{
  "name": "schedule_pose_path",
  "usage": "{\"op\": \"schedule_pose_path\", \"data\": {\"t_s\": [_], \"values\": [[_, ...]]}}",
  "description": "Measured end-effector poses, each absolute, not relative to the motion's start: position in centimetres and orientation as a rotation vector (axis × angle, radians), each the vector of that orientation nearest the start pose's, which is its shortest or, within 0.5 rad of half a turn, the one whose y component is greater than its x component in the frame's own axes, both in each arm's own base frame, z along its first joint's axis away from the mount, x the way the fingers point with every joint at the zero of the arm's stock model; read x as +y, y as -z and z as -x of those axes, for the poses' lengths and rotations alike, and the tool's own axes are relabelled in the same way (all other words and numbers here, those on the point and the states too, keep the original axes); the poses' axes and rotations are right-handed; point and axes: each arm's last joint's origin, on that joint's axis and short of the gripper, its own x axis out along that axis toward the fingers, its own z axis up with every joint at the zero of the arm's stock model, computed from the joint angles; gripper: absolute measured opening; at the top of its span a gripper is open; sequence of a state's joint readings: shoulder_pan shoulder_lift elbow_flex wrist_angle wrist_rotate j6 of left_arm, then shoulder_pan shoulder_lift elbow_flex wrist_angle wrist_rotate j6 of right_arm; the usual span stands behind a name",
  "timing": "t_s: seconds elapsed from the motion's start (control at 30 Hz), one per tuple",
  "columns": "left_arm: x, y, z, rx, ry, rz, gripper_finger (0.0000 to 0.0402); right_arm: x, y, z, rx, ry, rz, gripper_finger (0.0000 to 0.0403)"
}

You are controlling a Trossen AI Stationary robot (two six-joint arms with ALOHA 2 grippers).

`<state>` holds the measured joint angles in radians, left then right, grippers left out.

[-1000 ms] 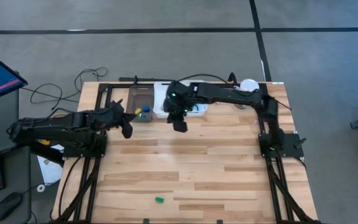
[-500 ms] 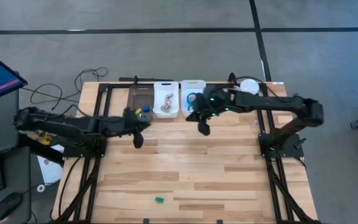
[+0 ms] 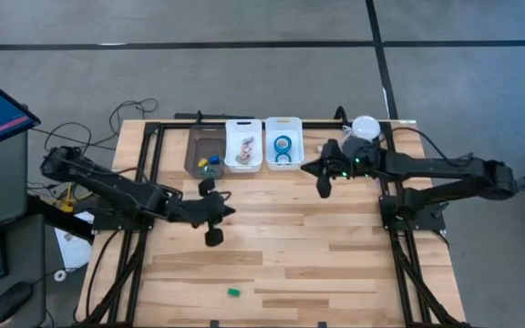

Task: Pick and place Stapler, Stapler remover, tape
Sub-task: Put the green stapler into the black bin

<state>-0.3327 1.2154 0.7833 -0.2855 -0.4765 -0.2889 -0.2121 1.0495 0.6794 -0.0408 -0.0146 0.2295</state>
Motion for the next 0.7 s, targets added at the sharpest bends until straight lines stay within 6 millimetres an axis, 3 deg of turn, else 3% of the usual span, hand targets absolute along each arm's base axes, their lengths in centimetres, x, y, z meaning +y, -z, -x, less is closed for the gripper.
{"op": "schedule_pose_path", "data": {"t_s": [0.3, 0.53, 0.7], "values": [[-11.7, -24.5, -23.6, 0.76, -0.1, 0.061, 0.0003, -2.8, -23.0, -19.0, 0.321, 0.368, -0.304, 0.0001], [-14.6, -24.8, -26.0, 0.852, -0.125, 0.07, 0.0002, -2.2, -21.2, -16.9, 0.321, 0.381, -0.308, 0.0001], [-16.2, -24.8, -28.1, 0.893, -0.046, 0.067, 0.0002, -2.1, -21.1, -16.0, 0.306, 0.376, -0.29, 0.0001]]}}
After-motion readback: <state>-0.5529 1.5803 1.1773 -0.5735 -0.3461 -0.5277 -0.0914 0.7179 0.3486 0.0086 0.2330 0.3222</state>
